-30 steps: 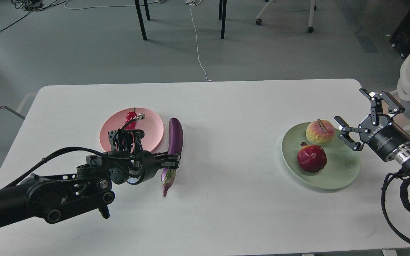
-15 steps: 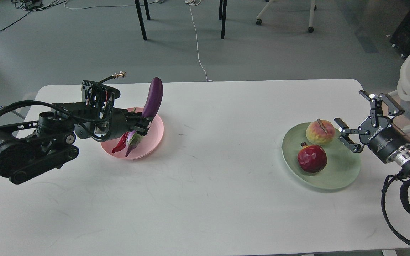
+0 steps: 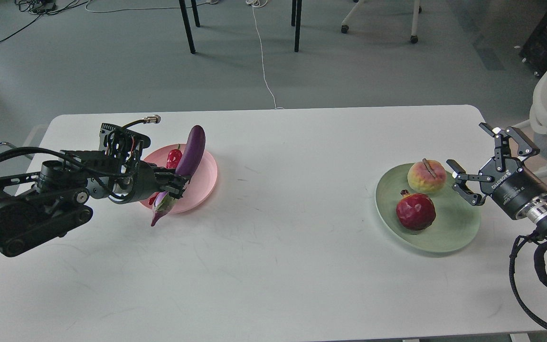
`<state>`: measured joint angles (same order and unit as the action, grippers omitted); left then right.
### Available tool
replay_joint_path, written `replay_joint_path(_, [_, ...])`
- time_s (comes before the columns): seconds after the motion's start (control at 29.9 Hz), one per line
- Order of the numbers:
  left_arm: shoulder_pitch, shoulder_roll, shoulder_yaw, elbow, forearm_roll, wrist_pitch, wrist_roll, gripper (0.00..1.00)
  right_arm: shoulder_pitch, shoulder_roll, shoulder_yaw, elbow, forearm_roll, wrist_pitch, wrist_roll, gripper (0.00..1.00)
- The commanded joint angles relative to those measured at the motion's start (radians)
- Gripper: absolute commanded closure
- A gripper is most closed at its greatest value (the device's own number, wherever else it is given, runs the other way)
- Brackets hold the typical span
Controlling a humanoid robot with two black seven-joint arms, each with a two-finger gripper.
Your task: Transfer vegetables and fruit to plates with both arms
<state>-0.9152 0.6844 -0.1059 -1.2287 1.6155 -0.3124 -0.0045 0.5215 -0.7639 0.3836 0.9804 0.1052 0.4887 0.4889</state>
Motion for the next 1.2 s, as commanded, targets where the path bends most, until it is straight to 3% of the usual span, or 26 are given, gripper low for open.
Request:
replay_joint_path(0.0, [0.001, 0.003, -0.003, 0.000, 0.000, 0.001, -0.032, 0.16, 0.000, 0.000, 0.000, 0.001, -0.001, 0.000, 0.000, 0.01])
replay_joint_path(0.27, [-0.004, 0.003, -0.027, -0.005, -0.008, 0.006, -0.035, 0.05, 0.002, 0.000, 0.000, 0.000, -0.001, 0.000, 0.000, 0.01])
replay_joint_path(0.47, [0.002, -0.006, -0.159, -0.014, -0.162, 0.032, -0.037, 0.02, 0.005, 0.000, 0.000, 0.000, -0.001, 0.000, 0.000, 0.01])
replay_joint_path(0.53, [0.016, -0.016, -0.207, -0.015, -0.277, 0.070, -0.038, 0.02, 0.014, 0.000, 0.000, 0.000, -0.001, 0.000, 0.000, 0.01])
replay_joint_path(0.63, [0.062, -0.052, -0.267, -0.028, -0.515, 0.171, -0.084, 0.02, 0.031, 0.000, 0.001, -0.002, -0.001, 0.000, 0.000, 0.01])
replay_joint_path(0.73, [0.097, -0.111, -0.304, -0.032, -0.716, 0.306, -0.101, 0.02, 0.066, 0.000, 0.003, 0.000, 0.001, -0.008, 0.000, 0.01])
replay_joint_path(0.83, [0.113, -0.157, -0.336, -0.048, -0.795, 0.447, -0.101, 0.02, 0.094, 0.024, 0.037, 0.001, 0.001, -0.079, 0.000, 0.01])
replay_joint_path(0.94, [0.117, -0.227, -0.388, -0.041, -0.807, 0.536, -0.106, 0.02, 0.153, 0.072, 0.044, 0.004, 0.001, -0.191, 0.000, 0.01])
replay_joint_path(1.17, [0.330, -0.328, -0.702, -0.051, -0.807, 0.504, -0.117, 0.02, 0.272, 0.188, 0.040, 0.011, -0.001, -0.249, 0.000, 0.01])
